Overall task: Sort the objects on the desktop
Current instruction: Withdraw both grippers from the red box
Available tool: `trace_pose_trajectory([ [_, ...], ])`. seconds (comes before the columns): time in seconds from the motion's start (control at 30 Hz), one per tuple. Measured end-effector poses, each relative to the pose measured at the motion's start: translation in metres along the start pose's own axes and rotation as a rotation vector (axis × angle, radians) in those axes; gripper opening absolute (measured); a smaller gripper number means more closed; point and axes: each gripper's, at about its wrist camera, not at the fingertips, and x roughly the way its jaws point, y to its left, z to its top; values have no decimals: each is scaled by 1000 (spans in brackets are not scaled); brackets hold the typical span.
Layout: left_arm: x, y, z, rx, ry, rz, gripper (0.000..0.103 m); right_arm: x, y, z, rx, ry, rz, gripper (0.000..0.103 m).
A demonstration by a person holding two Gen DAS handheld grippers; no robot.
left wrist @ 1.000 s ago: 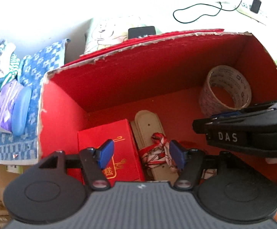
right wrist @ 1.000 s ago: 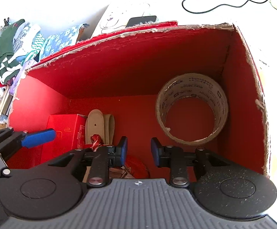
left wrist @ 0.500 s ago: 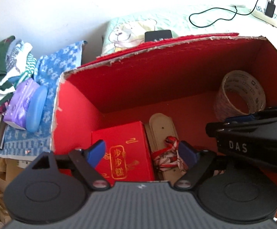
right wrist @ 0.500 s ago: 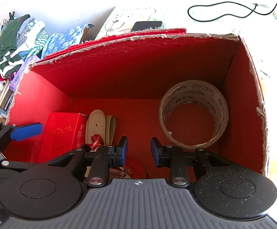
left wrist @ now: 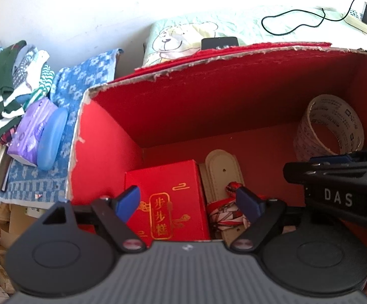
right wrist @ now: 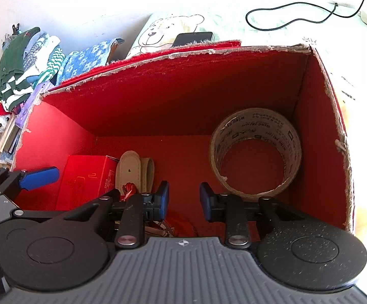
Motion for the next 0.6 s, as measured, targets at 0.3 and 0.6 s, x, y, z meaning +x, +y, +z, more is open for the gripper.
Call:
trace_pose_trajectory([
  [0.3,-3,1,-1,-14,-5,15,83,-1,-1,-1,3,-9,16,30],
  [0.6,-20,2,-3,-24,-34,-17,85,-4,-3,-1,10,-24,15,30],
])
